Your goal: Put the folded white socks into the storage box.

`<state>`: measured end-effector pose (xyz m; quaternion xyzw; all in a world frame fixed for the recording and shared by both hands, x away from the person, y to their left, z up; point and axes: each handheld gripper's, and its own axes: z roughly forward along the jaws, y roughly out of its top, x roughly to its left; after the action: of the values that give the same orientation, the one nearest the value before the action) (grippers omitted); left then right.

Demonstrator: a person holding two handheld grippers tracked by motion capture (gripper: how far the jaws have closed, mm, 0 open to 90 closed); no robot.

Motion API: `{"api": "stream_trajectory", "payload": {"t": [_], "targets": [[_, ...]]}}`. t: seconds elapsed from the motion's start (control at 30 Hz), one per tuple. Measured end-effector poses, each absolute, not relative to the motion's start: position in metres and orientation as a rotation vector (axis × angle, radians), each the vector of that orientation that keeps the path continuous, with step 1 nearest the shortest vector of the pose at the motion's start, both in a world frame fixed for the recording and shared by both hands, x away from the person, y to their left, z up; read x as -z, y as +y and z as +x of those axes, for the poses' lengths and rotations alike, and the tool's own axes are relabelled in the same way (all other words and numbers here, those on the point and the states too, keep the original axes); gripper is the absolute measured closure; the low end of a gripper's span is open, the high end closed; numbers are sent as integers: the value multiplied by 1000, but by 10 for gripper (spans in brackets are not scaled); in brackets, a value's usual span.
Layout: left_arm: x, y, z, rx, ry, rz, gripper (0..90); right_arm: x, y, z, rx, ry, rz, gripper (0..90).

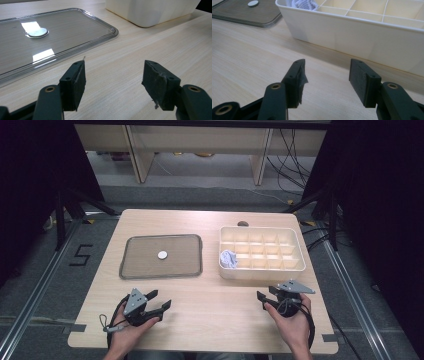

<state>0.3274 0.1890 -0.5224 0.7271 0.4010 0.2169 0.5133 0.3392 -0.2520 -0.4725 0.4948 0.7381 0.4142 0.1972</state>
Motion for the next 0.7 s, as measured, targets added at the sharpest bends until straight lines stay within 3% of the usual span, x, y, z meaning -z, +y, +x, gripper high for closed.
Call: {"api": "stream_trajectory", "payload": {"t": [0.7], "targets": [[522, 189, 328, -535, 972, 1742, 312, 505, -255, 326, -1239, 2004, 1334, 468]]}}
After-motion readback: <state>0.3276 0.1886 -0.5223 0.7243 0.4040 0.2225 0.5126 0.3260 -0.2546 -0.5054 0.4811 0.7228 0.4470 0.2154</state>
